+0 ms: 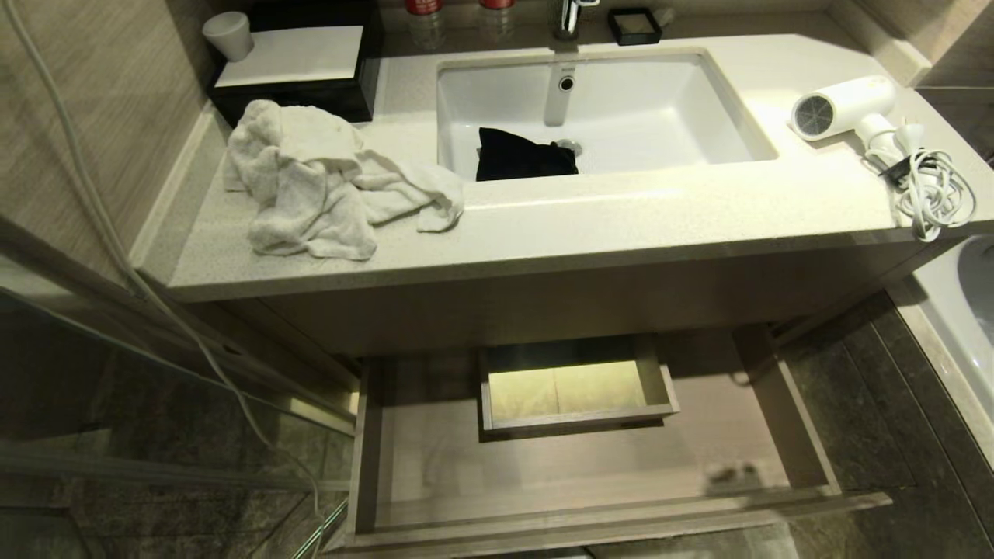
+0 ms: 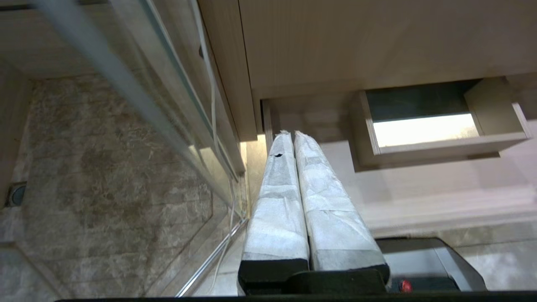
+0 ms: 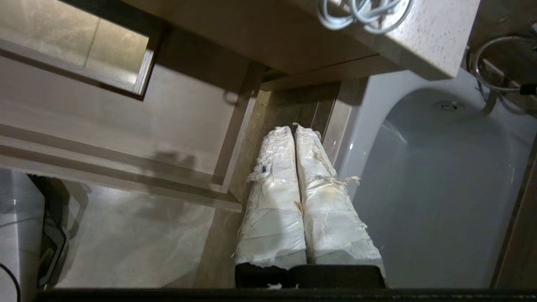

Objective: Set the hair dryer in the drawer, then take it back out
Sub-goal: Close the drawer

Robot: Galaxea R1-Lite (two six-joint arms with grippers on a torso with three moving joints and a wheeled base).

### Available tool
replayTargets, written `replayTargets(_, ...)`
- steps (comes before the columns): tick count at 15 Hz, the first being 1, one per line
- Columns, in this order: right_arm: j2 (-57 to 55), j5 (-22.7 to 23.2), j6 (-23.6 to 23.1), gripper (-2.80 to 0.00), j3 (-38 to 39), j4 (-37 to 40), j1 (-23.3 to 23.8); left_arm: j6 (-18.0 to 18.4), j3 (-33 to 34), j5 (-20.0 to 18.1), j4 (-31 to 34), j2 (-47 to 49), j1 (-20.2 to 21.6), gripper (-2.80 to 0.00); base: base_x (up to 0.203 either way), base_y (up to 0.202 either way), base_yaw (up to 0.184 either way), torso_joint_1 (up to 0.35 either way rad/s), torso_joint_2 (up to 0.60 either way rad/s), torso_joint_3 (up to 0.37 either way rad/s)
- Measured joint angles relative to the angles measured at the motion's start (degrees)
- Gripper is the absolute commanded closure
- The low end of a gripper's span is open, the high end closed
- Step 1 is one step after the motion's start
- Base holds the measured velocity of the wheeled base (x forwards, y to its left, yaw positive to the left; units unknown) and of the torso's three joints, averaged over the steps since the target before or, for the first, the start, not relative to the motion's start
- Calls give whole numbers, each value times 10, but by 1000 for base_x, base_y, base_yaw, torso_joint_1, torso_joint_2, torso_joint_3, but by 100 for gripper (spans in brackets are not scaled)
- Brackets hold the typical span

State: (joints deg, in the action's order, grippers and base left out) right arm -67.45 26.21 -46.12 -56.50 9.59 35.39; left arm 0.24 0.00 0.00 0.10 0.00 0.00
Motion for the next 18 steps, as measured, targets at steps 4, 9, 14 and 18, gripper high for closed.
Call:
replayTargets(4, 10, 0, -1, 0, 15, 0, 0, 0, 0, 0, 0, 0, 0, 0, 0, 0, 0, -245, -35, -287)
replayTargets(9, 19, 5, 1, 0, 24, 0, 0, 0, 0, 0, 0, 0, 0, 0, 0, 0, 0, -224, 202, -17)
replayTargets(14, 23, 4, 1, 0, 32, 0, 0, 0, 0, 0, 0, 0, 0, 0, 0, 0, 0, -185, 334, 142)
replayTargets(18, 24, 4, 1, 0, 36, 0, 0, 0, 0, 0, 0, 0, 0, 0, 0, 0, 0, -203, 364, 159)
